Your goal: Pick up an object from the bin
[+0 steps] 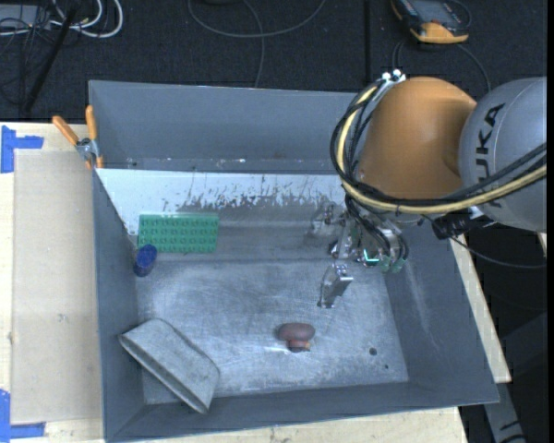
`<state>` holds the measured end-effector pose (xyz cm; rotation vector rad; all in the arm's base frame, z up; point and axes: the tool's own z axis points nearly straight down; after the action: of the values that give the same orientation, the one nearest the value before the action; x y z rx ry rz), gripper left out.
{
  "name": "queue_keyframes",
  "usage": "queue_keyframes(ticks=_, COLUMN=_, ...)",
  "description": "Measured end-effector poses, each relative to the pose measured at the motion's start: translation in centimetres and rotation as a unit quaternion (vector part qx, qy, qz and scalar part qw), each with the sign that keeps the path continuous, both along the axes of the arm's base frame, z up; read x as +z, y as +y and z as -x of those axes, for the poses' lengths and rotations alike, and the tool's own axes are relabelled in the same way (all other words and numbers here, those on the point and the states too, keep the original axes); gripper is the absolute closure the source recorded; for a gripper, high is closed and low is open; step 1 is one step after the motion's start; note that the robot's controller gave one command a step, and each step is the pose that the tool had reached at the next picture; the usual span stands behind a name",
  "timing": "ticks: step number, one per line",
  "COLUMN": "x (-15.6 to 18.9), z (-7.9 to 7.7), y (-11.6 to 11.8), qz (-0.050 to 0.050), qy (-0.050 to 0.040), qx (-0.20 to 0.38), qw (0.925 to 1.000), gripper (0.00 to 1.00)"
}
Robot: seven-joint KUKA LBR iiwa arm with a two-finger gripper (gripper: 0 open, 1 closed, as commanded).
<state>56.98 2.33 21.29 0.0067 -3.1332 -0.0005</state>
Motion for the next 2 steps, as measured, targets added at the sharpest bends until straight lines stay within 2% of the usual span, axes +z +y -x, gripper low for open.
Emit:
queue_keyframes(ticks=1, x=-14.5, z=4.1, y=0.2, qz=0.000, qy=-0.0044, qx=0.036, qw=0.9993, gripper=0.00)
queue_keyframes(ticks=2, x=8.1, z=6.7, y=-0.8, qz=0.000, qy=-0.0087, qx=0.055, qw=0.9985, gripper=0.00)
